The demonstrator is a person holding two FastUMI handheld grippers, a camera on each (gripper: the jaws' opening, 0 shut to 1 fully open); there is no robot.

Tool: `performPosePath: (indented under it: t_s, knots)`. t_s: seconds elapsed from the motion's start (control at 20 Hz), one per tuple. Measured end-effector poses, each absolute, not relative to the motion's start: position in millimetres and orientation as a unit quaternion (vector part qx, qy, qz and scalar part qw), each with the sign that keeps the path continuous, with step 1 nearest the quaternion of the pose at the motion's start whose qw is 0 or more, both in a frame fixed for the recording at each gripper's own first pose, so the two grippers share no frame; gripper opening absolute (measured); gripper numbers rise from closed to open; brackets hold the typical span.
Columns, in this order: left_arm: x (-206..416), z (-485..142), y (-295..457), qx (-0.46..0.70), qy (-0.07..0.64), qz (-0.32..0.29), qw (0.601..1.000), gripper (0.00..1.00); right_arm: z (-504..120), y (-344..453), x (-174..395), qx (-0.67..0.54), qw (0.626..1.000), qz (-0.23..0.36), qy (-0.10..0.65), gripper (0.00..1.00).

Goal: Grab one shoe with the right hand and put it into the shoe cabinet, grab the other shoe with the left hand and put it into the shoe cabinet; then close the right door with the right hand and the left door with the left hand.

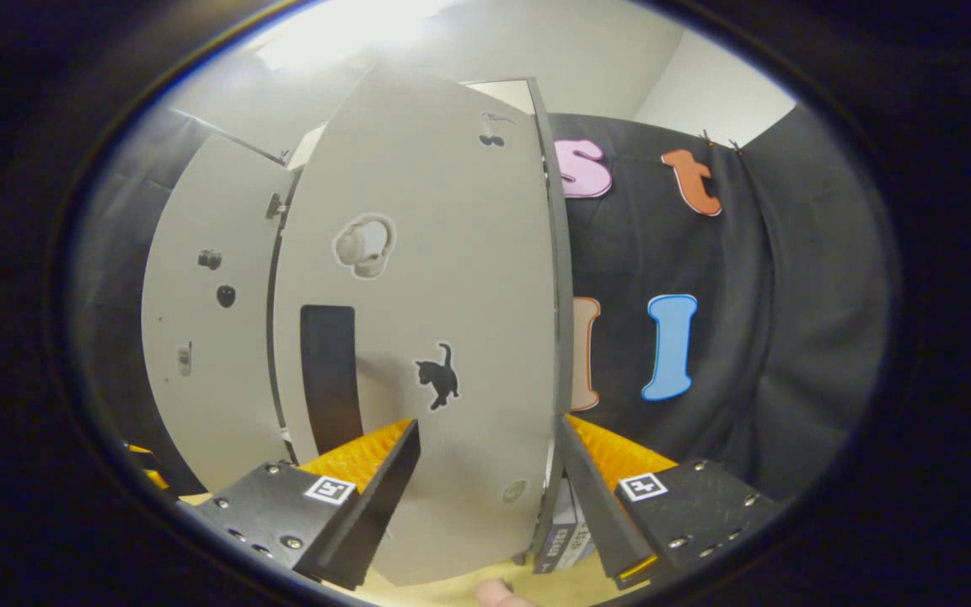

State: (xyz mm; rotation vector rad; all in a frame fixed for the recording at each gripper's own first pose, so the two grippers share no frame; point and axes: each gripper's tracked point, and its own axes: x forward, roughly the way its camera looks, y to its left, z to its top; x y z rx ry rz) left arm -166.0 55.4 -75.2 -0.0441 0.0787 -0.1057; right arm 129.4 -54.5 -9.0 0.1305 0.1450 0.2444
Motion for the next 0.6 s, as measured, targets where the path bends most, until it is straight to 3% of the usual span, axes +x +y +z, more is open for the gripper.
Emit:
performPosePath:
  t_s: [0.1, 0.15, 0.6]
  knots:
    - [-170.8, -73.7, 67.4, -0.016, 0.033, -0.043, 0.998, 1.00, -13.3, -50.7, 123.0, 0.073, 0.987, 0.121, 0.072, 0.98]
    - [-170.7, -73.0, 73.3, -0.014, 0.031, -0.038, 0.999, 0.96, -13.6, -50.8, 120.3, 0.079, 0.988, 0.118, 0.068, 0.98]
    - [-157.5, -61.9, 155.3, 0.000, 0.033, 0.027, 0.999, 0.96, -31.3, -55.1, 91.8, 0.083, 0.988, 0.115, 0.060, 0.98]
